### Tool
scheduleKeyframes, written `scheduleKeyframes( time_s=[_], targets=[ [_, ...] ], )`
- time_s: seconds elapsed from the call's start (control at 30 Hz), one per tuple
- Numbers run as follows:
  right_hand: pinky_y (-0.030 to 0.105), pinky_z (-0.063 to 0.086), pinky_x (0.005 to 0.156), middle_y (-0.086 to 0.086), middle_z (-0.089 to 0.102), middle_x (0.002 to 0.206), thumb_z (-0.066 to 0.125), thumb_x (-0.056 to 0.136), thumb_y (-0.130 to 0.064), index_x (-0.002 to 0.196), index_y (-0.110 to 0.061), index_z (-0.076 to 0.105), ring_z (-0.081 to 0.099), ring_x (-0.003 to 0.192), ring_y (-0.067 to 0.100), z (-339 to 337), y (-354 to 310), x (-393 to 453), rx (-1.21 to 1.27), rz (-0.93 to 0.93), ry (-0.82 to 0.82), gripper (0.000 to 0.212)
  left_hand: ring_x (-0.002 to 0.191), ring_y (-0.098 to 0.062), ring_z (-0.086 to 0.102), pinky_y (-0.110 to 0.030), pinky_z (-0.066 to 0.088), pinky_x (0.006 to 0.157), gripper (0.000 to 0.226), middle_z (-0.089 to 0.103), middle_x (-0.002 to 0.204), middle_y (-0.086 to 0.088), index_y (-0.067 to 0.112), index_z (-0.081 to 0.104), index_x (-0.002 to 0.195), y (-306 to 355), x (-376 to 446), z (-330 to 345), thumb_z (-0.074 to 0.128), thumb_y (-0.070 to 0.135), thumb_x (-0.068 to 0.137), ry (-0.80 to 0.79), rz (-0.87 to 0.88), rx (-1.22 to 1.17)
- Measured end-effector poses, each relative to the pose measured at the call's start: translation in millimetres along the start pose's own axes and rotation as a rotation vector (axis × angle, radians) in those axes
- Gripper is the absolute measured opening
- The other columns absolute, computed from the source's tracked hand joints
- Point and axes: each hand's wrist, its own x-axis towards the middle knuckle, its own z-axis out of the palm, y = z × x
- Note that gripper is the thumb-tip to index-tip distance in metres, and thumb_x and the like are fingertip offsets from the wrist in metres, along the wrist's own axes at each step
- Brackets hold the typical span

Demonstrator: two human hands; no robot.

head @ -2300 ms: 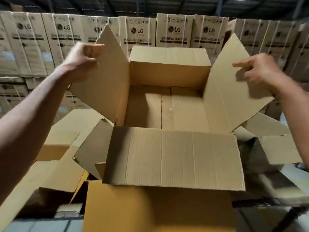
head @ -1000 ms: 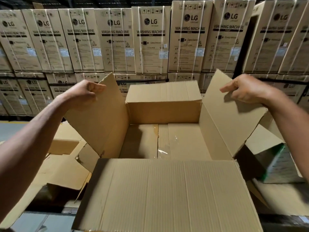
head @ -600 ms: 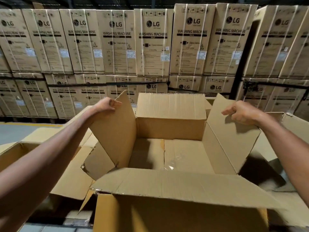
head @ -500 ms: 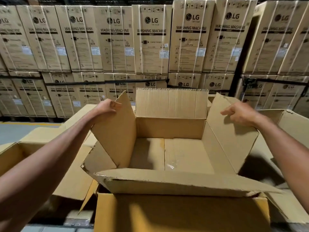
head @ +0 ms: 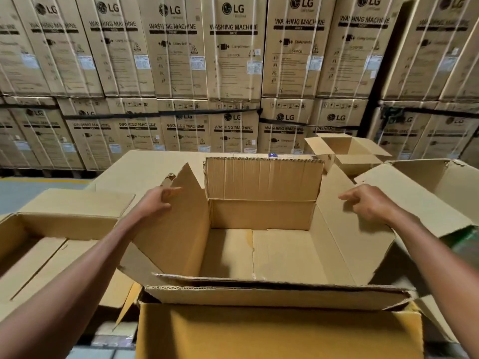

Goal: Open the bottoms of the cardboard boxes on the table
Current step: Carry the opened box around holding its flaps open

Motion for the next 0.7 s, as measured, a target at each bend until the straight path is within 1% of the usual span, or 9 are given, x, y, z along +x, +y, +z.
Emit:
scheduleKeyframes(
  time_s=[0.07, 0.13, 0.23, 0.37, 0.43, 0.5, 0.57, 0.63, 0.7],
  targets=[
    [0.035, 0.038, 0.113, 0.009, 0.061, 0.138, 0.053, 0.085, 0.019, 0.133, -0.008, 0.062, 0.053, 0.133, 0.023, 10, 10, -1, 0.001, 0.009, -0.004, 0.056, 0.115, -0.026, 0.059, -0.035, 0.047, 0.095, 0.064, 0.062, 0.122, -0.012, 0.008, 0.052, 0.142, -10, 2, 13, 0.067, -0.014, 0.083, -0.024, -0.009, 0.009],
    [0.035, 0.037, 0.114, 0.009, 0.06, 0.139, 0.051, 0.085, 0.02, 0.134, -0.007, 0.061, 0.051, 0.134, 0.023, 17, 20, -4, 0.012, 0.019, -0.01, 0.057, 0.094, -0.019, 0.05, -0.031, 0.042, 0.082, 0.067, 0.05, 0.099, -0.008, 0.013, 0.052, 0.143, -21, 4, 24, 0.07, -0.01, 0.083, -0.056, -0.005, 0.036],
    [0.031, 0.032, 0.114, 0.007, 0.06, 0.139, 0.049, 0.086, 0.02, 0.135, -0.007, 0.061, 0.05, 0.135, 0.023, 25, 35, -7, 0.035, 0.024, -0.007, 0.056, 0.089, -0.018, 0.041, -0.029, 0.034, 0.078, 0.069, 0.039, 0.097, -0.004, 0.018, 0.051, 0.142, -30, 4, 37, 0.07, -0.011, 0.082, -0.047, -0.001, 0.058],
    [0.027, 0.034, 0.111, 0.006, 0.063, 0.136, 0.049, 0.086, 0.019, 0.134, -0.009, 0.062, 0.053, 0.133, 0.02, 28, 53, -8, 0.056, 0.022, -0.007, 0.057, 0.086, -0.017, 0.042, -0.031, 0.036, 0.076, 0.069, 0.041, 0.094, -0.004, 0.019, 0.051, 0.141, -35, -2, 43, 0.067, -0.013, 0.083, -0.012, -0.009, 0.019],
    [0.022, 0.033, 0.107, 0.009, 0.064, 0.135, 0.048, 0.085, 0.019, 0.132, -0.007, 0.064, 0.055, 0.131, 0.021, 29, 60, -9, 0.067, 0.017, -0.003, 0.056, 0.085, -0.016, 0.043, -0.031, 0.038, 0.076, 0.071, 0.049, 0.091, -0.003, 0.019, 0.053, 0.142, -39, -3, 43, 0.066, -0.014, 0.08, -0.01, -0.024, 0.021],
    [0.021, 0.033, 0.105, 0.01, 0.064, 0.134, 0.048, 0.085, 0.019, 0.131, -0.006, 0.064, 0.055, 0.13, 0.021, 29, 65, -10, 0.074, 0.013, -0.005, 0.055, 0.087, -0.017, 0.049, -0.034, 0.045, 0.08, 0.072, 0.064, 0.108, -0.002, 0.014, 0.052, 0.143, -39, -7, 42, 0.065, -0.017, 0.079, -0.003, -0.019, 0.016],
    [0.021, 0.033, 0.105, 0.008, 0.065, 0.132, 0.05, 0.086, 0.017, 0.132, -0.007, 0.064, 0.055, 0.13, 0.021, 28, 68, -11, 0.067, 0.015, -0.005, 0.054, 0.095, -0.017, 0.054, -0.033, 0.049, 0.085, 0.072, 0.057, 0.134, -0.004, 0.009, 0.05, 0.143, -37, -11, 40, 0.065, -0.02, 0.079, -0.005, -0.001, 0.011],
    [0.023, 0.034, 0.107, 0.006, 0.066, 0.131, 0.053, 0.087, 0.014, 0.132, -0.01, 0.064, 0.056, 0.129, 0.02, 27, 73, -11, 0.063, 0.016, -0.01, 0.052, 0.095, -0.019, 0.057, -0.026, 0.048, 0.081, 0.071, 0.054, 0.141, -0.012, 0.01, 0.049, 0.143, -36, -13, 39, 0.065, -0.019, 0.08, -0.019, 0.019, 0.026],
    [0.028, 0.036, 0.11, 0.003, 0.066, 0.132, 0.06, 0.089, 0.007, 0.133, -0.013, 0.064, 0.055, 0.13, 0.02, 26, 77, -12, 0.047, 0.027, -0.016, 0.049, 0.097, -0.024, 0.061, -0.029, 0.048, 0.084, 0.071, 0.054, 0.142, -0.016, 0.009, 0.047, 0.144, -34, -13, 37, 0.066, -0.017, 0.081, -0.052, 0.036, 0.059]
  ],
)
